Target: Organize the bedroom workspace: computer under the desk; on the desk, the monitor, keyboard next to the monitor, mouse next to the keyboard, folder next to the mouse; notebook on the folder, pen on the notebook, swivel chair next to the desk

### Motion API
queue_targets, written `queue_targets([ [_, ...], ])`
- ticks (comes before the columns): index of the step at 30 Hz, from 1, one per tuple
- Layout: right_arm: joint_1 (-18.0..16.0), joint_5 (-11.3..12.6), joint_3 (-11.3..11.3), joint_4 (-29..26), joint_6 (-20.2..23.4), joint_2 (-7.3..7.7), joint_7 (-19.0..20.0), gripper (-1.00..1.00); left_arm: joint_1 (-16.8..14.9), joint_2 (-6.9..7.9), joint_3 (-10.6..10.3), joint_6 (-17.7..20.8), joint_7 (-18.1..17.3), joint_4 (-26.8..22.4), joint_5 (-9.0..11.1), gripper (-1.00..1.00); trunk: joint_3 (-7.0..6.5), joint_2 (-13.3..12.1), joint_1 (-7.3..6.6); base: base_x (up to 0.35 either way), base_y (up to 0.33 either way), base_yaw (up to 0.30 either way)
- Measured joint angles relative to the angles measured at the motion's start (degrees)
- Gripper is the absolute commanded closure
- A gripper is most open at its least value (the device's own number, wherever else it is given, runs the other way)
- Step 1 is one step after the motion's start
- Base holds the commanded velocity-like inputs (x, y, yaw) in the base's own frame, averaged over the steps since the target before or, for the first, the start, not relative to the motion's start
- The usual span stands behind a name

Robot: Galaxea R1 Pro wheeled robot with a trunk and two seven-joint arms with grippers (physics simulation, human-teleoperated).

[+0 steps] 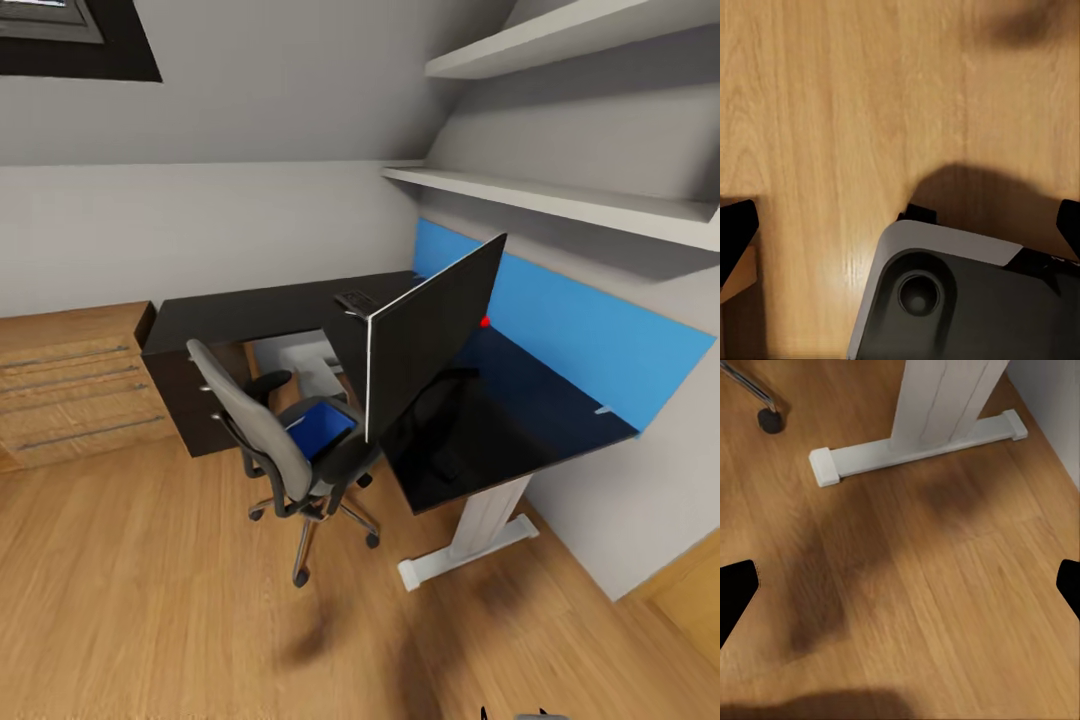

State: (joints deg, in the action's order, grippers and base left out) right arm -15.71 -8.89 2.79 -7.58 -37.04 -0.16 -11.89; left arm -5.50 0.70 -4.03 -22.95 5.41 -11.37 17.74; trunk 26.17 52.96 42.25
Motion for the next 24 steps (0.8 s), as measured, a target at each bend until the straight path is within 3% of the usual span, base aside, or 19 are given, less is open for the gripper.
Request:
queue_targets([
  [24,0.00,-0.15,-0.06,0.00,-0.03,0.00,0.01,-1.00,0.00,-0.18,-0.09,-0.03,0.08,0.00,-0.03,-1.00,0.00,0.00,0.00,0.000,0.000,0.258],
])
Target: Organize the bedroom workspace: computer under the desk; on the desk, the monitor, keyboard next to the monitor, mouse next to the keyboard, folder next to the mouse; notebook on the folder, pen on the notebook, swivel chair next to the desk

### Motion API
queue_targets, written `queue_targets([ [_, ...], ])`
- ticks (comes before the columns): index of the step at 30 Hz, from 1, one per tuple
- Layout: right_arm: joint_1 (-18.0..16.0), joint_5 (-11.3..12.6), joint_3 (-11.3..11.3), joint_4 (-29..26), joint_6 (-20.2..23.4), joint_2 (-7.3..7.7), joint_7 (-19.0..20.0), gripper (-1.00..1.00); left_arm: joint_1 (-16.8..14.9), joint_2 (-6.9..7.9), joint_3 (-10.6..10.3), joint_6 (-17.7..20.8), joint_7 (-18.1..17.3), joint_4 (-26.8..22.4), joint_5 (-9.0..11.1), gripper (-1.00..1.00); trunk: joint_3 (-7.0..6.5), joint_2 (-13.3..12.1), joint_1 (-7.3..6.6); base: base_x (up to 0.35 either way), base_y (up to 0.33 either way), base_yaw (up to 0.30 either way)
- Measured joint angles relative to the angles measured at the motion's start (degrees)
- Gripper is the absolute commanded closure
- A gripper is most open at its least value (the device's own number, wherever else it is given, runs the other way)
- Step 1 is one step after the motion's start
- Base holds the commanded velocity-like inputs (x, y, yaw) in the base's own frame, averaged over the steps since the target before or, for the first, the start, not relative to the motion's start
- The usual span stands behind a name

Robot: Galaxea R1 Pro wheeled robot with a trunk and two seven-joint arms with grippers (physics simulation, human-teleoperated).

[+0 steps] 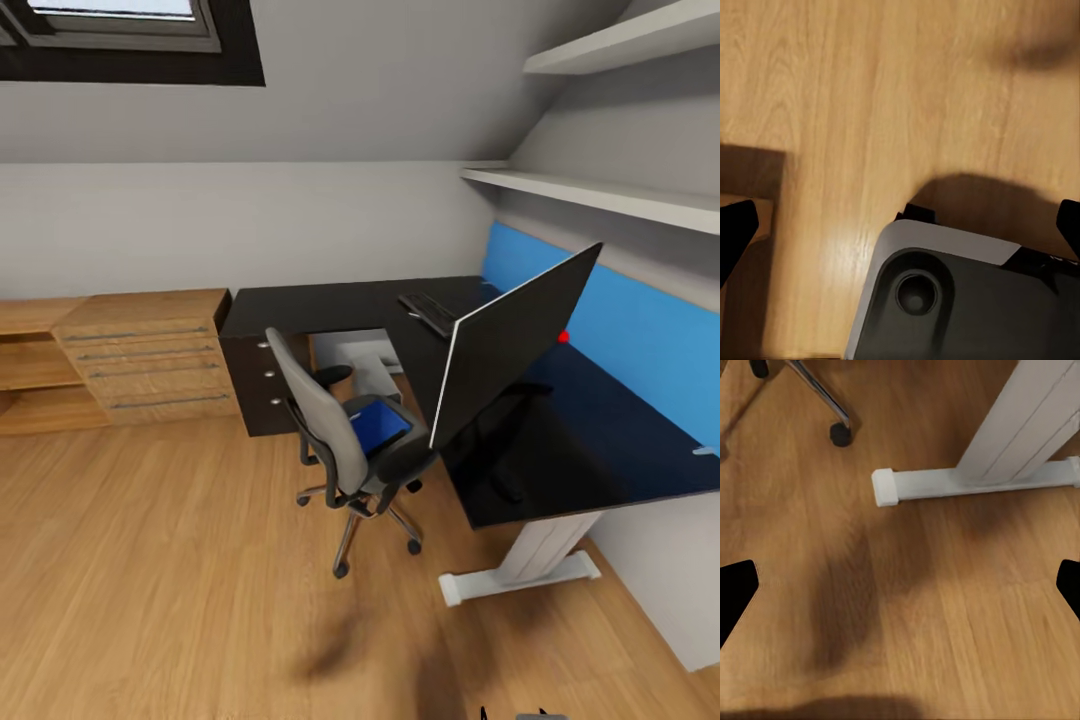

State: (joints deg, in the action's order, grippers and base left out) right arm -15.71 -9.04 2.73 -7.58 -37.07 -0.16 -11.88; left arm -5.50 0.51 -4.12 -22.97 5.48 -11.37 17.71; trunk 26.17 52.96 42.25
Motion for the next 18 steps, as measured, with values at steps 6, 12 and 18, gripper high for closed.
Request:
queue_targets([
  [6,0.00,-0.02,-0.04,0.00,0.00,0.00,0.00,-1.00,0.00,-0.01,0.00,0.02,0.02,0.00,0.00,-1.00,0.00,0.00,0.00,0.000,0.000,0.259],
  [12,0.00,-0.03,-0.02,0.00,0.00,0.00,0.00,-1.00,0.00,-0.01,0.00,0.03,0.05,0.00,-0.02,-1.00,1.07,2.39,1.31,0.000,0.000,0.258],
  [18,0.01,-0.11,-0.04,-0.01,-0.02,0.20,-0.03,-1.00,-0.01,-0.01,0.00,0.03,0.03,0.01,-0.04,-1.00,2.15,4.80,2.63,0.000,0.000,0.200],
])
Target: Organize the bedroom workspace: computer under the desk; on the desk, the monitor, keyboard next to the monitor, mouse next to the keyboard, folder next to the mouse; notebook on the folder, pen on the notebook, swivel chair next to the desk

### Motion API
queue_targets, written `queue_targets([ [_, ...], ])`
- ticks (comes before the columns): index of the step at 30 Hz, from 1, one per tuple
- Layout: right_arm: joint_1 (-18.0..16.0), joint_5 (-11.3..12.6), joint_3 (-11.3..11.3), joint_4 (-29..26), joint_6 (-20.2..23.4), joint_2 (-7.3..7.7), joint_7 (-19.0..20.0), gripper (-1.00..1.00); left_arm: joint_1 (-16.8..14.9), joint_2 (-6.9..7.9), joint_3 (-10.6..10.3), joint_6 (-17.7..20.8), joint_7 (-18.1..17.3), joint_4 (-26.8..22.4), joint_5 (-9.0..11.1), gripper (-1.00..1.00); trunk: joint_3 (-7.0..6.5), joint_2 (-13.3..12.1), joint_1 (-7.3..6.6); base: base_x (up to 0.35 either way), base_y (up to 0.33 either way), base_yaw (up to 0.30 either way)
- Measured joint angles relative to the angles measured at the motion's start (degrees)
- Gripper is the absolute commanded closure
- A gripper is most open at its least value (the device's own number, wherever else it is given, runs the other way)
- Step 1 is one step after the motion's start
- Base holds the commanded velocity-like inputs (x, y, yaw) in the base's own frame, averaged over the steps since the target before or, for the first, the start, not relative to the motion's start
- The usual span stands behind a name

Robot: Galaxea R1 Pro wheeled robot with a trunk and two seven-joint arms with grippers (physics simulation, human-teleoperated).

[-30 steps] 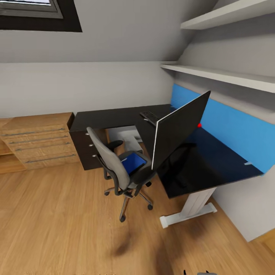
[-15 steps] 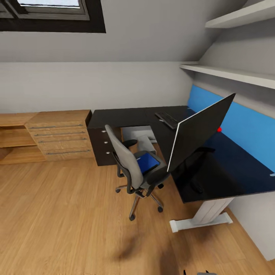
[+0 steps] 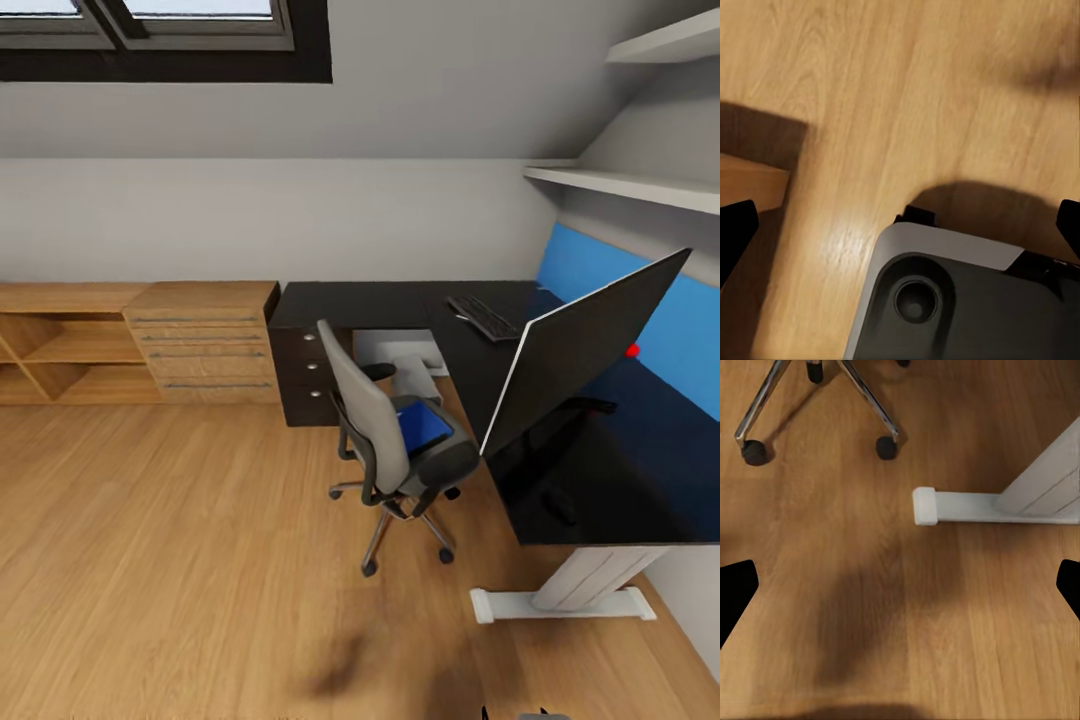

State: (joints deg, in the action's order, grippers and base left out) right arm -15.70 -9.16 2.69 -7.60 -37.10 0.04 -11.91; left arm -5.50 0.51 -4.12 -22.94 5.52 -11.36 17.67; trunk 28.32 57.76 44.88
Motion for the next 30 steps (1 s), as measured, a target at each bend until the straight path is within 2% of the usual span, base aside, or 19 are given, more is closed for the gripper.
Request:
queue_targets([
  [30,0.01,-0.24,-0.19,-0.01,-0.03,0.16,0.17,-1.00,-0.01,0.00,-0.08,0.08,0.05,0.02,0.00,-1.00,5.39,12.04,6.59,0.000,0.000,0.010],
])
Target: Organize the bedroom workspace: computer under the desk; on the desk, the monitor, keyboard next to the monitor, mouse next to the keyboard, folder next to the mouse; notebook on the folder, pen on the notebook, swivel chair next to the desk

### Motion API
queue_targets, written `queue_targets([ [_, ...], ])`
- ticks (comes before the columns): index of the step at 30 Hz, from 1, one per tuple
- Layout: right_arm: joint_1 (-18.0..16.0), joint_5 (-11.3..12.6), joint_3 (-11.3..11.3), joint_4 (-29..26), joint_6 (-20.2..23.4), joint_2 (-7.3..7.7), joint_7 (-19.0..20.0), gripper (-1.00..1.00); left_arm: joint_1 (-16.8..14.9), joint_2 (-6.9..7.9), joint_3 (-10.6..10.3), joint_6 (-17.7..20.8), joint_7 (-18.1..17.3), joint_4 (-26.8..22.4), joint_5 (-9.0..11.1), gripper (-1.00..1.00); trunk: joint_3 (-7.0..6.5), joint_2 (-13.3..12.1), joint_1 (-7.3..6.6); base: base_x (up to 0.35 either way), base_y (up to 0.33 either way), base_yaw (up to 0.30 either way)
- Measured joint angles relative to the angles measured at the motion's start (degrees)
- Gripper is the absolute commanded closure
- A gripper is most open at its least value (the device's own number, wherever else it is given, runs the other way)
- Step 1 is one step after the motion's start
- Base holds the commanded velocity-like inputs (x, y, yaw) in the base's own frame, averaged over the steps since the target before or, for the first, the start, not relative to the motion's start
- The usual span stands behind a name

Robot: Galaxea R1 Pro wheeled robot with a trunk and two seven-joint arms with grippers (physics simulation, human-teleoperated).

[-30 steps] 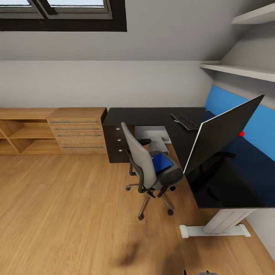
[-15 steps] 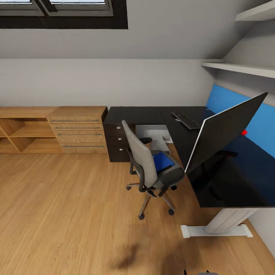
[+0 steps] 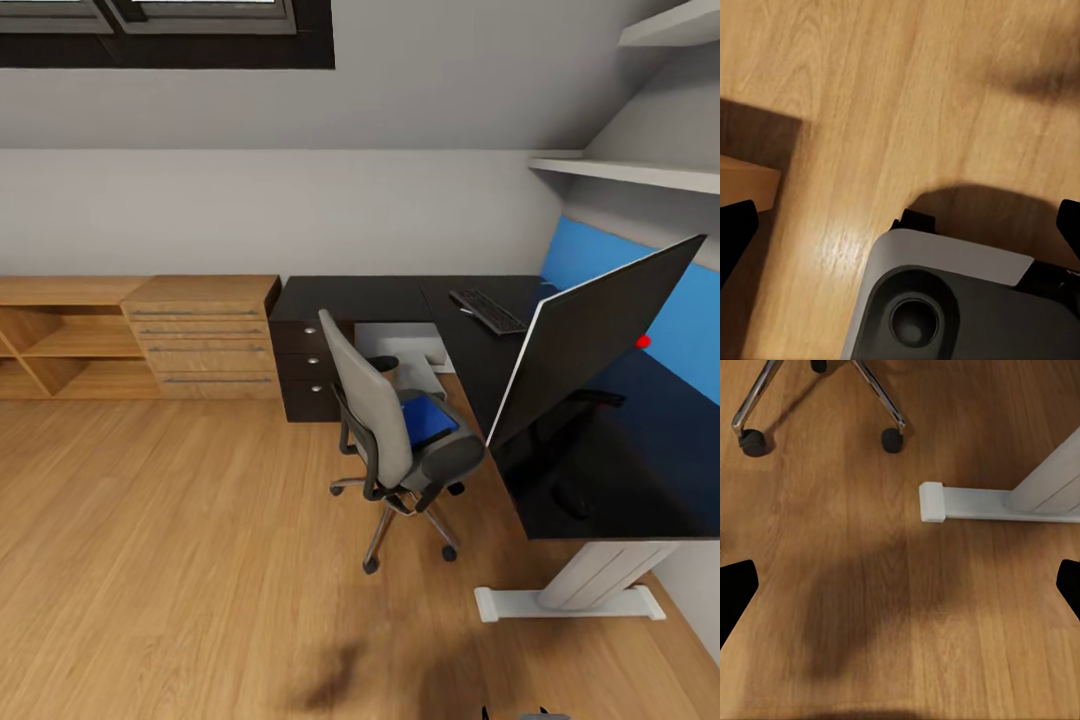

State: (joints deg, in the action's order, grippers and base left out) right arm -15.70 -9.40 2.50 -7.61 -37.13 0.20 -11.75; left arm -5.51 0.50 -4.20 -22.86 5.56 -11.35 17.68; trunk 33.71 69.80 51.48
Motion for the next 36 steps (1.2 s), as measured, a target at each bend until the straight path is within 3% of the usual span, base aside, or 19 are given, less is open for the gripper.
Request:
queue_targets([
  [12,0.00,-0.02,-0.03,0.00,-0.02,-0.03,0.03,-1.00,0.00,0.00,0.00,0.00,0.01,0.00,-0.05,-1.00,2.05,4.82,2.64,0.000,0.000,0.000],
  [36,0.00,-0.10,-0.03,0.00,-0.27,-0.10,0.03,-1.00,0.00,0.00,0.05,-0.12,0.01,0.00,0.00,-1.00,4.41,14.44,7.91,0.000,0.000,0.000],
])
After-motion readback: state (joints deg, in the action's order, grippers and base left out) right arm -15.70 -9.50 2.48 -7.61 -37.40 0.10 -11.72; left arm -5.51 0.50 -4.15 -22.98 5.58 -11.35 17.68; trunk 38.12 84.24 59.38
